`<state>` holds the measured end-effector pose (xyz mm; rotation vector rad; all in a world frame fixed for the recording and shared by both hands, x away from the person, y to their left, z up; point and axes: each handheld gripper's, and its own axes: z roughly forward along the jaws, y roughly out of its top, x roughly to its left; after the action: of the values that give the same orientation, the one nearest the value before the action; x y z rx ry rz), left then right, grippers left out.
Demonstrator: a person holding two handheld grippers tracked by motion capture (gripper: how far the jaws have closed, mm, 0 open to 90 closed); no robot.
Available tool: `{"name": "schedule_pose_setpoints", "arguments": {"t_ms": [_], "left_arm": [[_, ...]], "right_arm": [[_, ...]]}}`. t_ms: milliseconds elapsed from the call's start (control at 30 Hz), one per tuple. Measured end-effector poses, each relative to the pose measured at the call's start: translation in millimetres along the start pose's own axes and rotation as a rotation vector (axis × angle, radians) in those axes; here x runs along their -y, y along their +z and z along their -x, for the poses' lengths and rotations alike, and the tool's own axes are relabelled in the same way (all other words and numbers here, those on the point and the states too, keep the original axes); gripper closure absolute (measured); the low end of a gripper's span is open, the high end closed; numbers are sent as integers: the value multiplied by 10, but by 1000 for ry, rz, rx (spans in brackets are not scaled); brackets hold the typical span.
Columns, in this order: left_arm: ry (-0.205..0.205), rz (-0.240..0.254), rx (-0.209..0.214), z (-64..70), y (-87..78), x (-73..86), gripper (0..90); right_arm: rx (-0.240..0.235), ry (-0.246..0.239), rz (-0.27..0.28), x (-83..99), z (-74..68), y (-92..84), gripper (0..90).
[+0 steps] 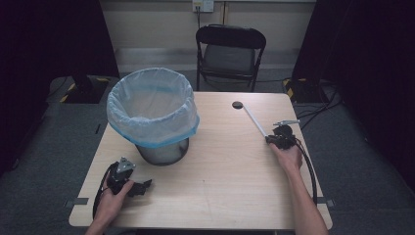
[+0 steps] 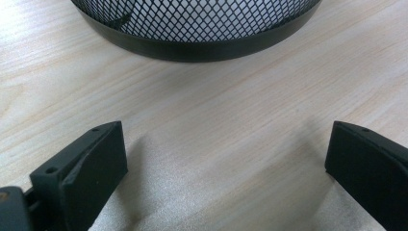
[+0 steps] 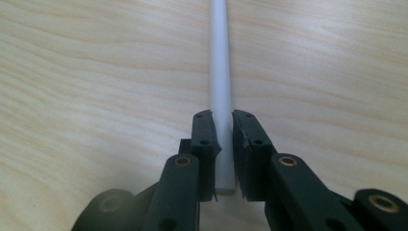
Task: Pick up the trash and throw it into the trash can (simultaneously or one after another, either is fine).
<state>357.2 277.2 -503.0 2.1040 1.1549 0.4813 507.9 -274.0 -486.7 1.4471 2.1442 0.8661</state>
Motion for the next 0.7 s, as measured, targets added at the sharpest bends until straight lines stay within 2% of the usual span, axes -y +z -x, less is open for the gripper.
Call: {"name": "schedule_pose_setpoints", "arguments": {"t_ms": [100, 200, 533, 700], "left_arm": [[0, 0, 0, -1, 1, 0, 3], [0, 1, 0, 0, 1, 0, 3], [-1, 0, 1, 0, 0, 0, 3], [-1, 1, 0, 0, 1, 0, 3]], "right_arm": [[-4, 8, 26, 77, -34, -40, 801], [-5, -4, 0, 64, -54, -61, 803], [-53, 63, 29, 89, -9, -74, 809], [-60, 73, 58, 78, -26, -143, 810]]}}
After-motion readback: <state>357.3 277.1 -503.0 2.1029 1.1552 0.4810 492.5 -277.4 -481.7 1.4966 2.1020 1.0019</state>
